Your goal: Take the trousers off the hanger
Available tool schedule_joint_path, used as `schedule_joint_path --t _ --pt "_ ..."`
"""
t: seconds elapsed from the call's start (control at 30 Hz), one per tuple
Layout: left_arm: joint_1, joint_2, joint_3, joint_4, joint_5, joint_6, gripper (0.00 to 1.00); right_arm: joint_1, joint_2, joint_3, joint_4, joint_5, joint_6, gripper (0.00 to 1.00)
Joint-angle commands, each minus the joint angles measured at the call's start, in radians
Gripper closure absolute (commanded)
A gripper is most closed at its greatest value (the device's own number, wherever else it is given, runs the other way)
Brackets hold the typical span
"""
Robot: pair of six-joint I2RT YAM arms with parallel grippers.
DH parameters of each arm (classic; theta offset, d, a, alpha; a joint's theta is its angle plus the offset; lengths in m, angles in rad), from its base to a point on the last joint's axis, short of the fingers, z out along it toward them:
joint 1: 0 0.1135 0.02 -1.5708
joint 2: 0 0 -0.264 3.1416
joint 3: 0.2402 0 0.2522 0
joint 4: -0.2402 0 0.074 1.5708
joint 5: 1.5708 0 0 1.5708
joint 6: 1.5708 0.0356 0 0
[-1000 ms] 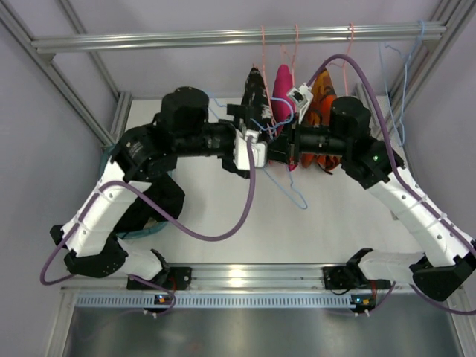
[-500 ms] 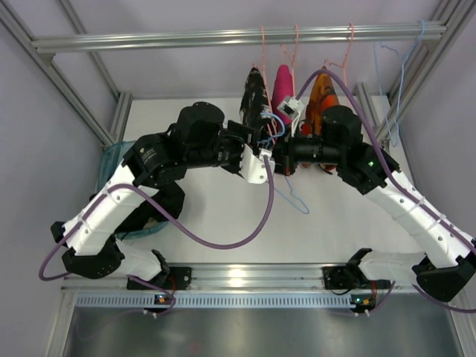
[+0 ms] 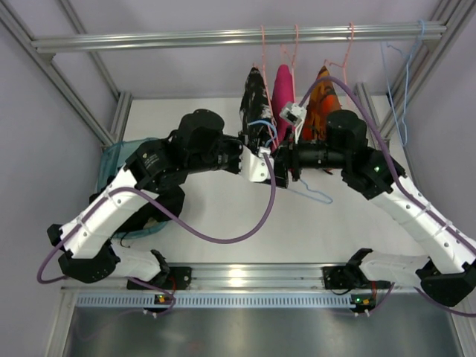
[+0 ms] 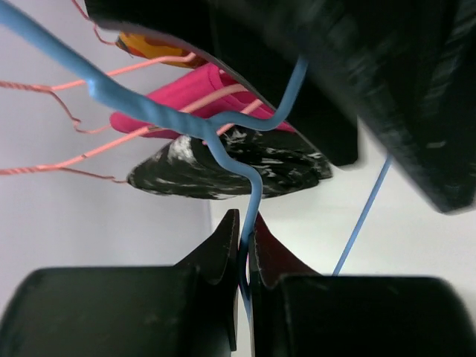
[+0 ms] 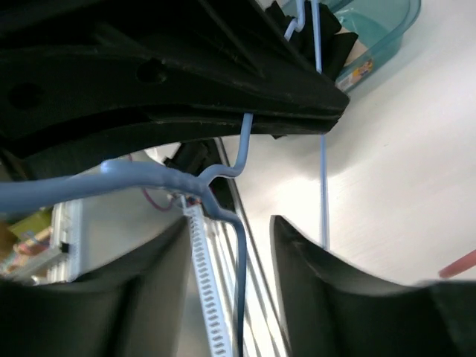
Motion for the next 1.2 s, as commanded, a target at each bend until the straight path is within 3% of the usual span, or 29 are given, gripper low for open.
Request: schedule_joint_path --t 0.0,0.1,0.27,0.37,0.4,0.47,0.5,0.53,0.57,0.63,0.7,0.73,0.83,0.87,0.97,1.07,1.17 --pt "0.017 -0.085 -0.056 0.147 0.012 -0.145 1.0 0.011 -0.047 0.023 0.041 0.006 -0.024 0.35" --pt "0.086 -0.126 -0.088 0.156 0.046 -0.182 1.0 0.005 -0.065 0.018 0.004 0.038 -0.054 0.2" --pt "0.14 -0.169 -0.12 0.156 0.067 -0.185 1.0 -0.003 -0.093 0.015 -0.088 0.075 -0.107 0.24" --pt "0.154 -0.185 -0.126 0.156 0.093 -0.179 1.0 -0.003 -0.106 0.012 -0.123 0.075 -0.143 0.44" --pt "0.155 -0.186 -0.129 0.156 0.098 -0.177 1.0 -0.003 -0.108 0.013 -0.129 0.073 -0.156 0.56" --pt "0.155 -0.186 -0.134 0.156 0.116 -0.17 1.0 -0.003 -0.113 0.017 -0.132 0.072 -0.17 0.67" --pt "0.155 -0.18 -0.133 0.155 0.127 -0.17 1.0 -0.003 -0.113 0.018 -0.134 0.07 -0.177 0.84" --pt "0.155 -0.177 -0.129 0.156 0.139 -0.173 1.0 -0.003 -0.114 0.026 -0.137 0.07 -0.183 0.94" --pt "0.155 -0.174 -0.126 0.156 0.145 -0.18 1.0 -0.003 -0.113 0.032 -0.142 0.072 -0.193 1.0" --pt "0.155 -0.168 -0.123 0.156 0.147 -0.191 0.97 -0.003 -0.111 0.047 -0.166 0.07 -0.205 1.0" --pt "0.155 -0.165 -0.125 0.158 0.142 -0.206 0.83 -0.003 -0.117 0.072 -0.183 0.072 -0.22 1.0" --pt "0.155 -0.165 -0.119 0.159 0.141 -0.217 0.69 -0.003 -0.122 0.081 -0.183 0.078 -0.225 1.0" --pt "0.155 -0.16 -0.09 0.161 0.118 -0.28 0.54 -0.024 -0.156 0.079 -0.169 0.07 -0.229 1.0" --pt "0.155 -0.16 -0.085 0.158 0.112 -0.312 0.41 -0.03 -0.175 0.079 -0.168 0.063 -0.229 1.0" --pt "0.157 -0.178 -0.068 0.164 0.081 -0.361 0.2 -0.078 -0.212 0.079 -0.174 0.057 -0.217 1.0" --pt "0.175 -0.206 -0.051 0.198 0.061 -0.422 0.02 -0.121 -0.251 0.075 -0.194 0.053 -0.214 1.0" --pt "0.227 -0.211 -0.002 0.231 0.076 -0.502 0.02 -0.17 -0.3 0.073 -0.205 0.054 -0.199 1.0"
